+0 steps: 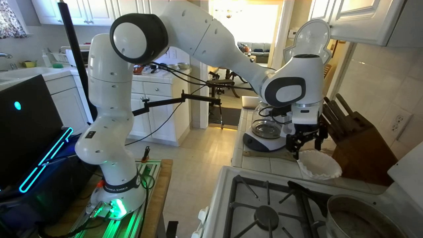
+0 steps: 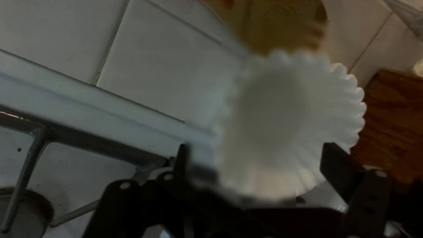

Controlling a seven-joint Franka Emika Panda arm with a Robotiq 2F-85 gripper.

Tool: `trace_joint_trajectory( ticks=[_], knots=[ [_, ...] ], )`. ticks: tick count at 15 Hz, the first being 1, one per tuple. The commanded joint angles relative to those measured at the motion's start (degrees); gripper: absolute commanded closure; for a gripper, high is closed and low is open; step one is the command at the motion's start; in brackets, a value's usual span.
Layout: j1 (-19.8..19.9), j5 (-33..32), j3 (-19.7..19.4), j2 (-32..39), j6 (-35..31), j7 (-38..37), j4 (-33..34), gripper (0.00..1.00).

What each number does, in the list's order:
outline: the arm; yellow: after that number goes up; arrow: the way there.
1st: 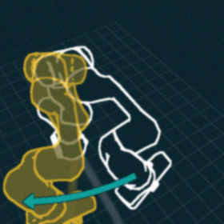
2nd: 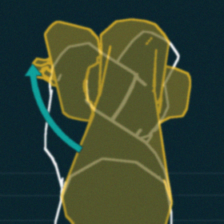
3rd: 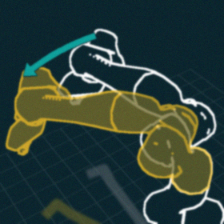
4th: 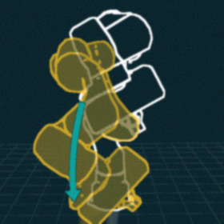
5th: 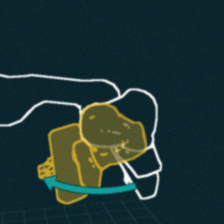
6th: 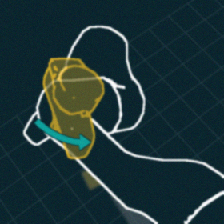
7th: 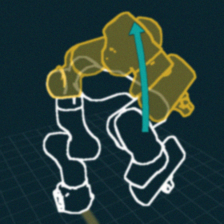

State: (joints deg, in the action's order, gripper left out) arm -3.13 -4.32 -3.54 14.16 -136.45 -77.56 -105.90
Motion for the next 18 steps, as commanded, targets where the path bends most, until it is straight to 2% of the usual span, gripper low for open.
trace_joint_trajectory(
  ticks=[1, 13, 18],
  knots=[
    [-0.3, -0.3, -0.4, 0.2, 1.0, -0.2, 0.6, 0.00],
    [-0.6, -0.6, -1.2, 4.2, 1.8, -1.2, 0.5, 0.00],
    [-1.6, -3.7, -2.3, 4.4, 7.8, -3.6, 1.0, 0.00]
  ],
)
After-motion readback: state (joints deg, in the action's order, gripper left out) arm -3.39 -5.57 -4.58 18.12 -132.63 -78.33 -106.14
